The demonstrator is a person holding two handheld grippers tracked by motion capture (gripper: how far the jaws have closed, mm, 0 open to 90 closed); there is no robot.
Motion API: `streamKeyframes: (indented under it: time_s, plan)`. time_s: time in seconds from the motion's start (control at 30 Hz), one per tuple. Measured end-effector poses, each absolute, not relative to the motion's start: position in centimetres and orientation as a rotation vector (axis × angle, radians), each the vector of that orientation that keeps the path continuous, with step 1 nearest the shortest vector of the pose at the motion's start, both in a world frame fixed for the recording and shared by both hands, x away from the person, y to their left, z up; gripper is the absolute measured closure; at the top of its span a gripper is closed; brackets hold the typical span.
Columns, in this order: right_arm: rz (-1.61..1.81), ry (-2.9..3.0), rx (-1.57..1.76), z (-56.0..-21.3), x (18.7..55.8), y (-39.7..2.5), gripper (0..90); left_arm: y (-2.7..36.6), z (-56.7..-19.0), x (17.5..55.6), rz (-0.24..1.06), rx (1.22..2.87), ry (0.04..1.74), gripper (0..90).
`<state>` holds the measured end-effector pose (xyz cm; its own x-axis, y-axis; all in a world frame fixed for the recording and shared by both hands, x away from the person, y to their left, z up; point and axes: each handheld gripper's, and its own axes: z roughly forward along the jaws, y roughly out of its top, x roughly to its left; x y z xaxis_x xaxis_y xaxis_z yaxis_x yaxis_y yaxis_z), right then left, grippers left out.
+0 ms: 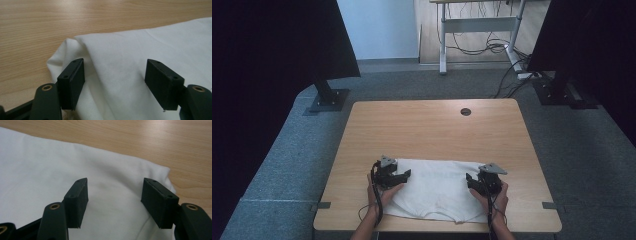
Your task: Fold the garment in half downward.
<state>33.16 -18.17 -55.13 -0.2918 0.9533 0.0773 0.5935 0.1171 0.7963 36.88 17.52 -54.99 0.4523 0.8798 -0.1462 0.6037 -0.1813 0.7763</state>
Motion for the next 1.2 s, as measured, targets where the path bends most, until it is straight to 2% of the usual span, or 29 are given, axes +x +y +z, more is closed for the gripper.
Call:
streamKeyframes:
  time_s: [0.17, 0.3, 0.43, 0.53, 0.77, 1.2]
  plan:
    - [1.043, 1.915, 1.501, -55.3, 33.0, -18.4, 37.7, 17.7, -55.0, 36.7, 0.429, 1.864, 1.264, 33.6]
    - [1.057, 1.927, 1.485, -55.3, 32.9, -18.4, 35.7, 17.5, -54.8, 36.2, 0.457, 1.859, 1.266, 30.4]
    - [1.136, 1.862, 1.464, -53.9, 31.3, -18.7, 36.0, 17.8, -53.4, 34.4, 0.498, 1.766, 1.234, 30.5]
    - [1.166, 1.887, 1.452, -53.4, 29.9, -18.5, 35.8, 17.2, -52.5, 32.5, 0.511, 1.761, 1.181, 30.1]
    - [1.148, 2.024, 1.369, -54.3, 26.6, -16.1, 34.8, 14.9, -53.5, 28.8, 0.450, 1.878, 1.077, 29.1]
    - [0.979, 2.100, 1.324, -55.9, 26.2, -16.9, 32.7, 16.4, -55.3, 29.6, 0.350, 1.872, 1.183, 28.4]
